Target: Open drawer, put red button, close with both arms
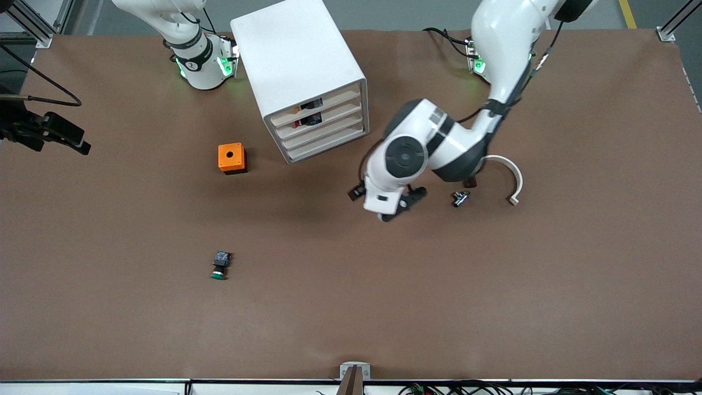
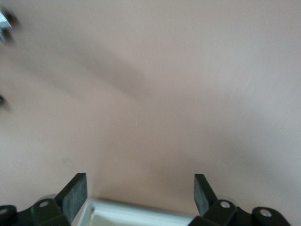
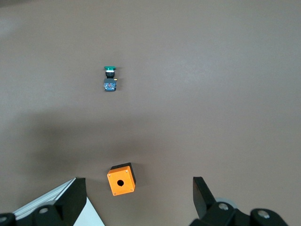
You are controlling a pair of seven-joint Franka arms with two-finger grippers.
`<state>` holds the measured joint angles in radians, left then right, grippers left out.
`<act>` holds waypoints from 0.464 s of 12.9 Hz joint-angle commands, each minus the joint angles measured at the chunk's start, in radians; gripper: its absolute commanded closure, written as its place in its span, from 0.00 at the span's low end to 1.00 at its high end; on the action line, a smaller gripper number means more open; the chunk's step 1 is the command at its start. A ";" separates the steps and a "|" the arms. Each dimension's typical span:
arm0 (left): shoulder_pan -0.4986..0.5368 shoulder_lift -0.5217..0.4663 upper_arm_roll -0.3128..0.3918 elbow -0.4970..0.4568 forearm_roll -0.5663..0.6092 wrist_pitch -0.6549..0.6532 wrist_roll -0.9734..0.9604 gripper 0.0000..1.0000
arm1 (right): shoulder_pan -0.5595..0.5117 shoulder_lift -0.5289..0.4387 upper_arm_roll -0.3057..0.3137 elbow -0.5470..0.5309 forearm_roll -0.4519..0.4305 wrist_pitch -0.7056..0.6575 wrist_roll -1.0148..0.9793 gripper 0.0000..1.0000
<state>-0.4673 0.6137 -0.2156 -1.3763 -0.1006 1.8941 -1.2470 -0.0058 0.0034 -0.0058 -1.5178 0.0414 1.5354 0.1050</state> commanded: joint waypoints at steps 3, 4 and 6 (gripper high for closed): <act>0.130 -0.126 -0.008 -0.020 0.130 -0.009 0.026 0.00 | -0.010 -0.008 0.013 -0.004 -0.038 0.009 0.015 0.00; 0.153 -0.150 -0.008 -0.021 0.139 -0.015 0.050 0.00 | -0.010 -0.008 0.013 -0.004 -0.038 0.008 0.015 0.00; 0.211 -0.208 -0.008 -0.020 0.144 -0.084 0.111 0.00 | -0.011 -0.008 0.013 -0.004 -0.038 0.006 0.015 0.00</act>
<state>-0.3007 0.4741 -0.2152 -1.3722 0.0194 1.8616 -1.1844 -0.0058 0.0034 -0.0046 -1.5179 0.0217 1.5441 0.1065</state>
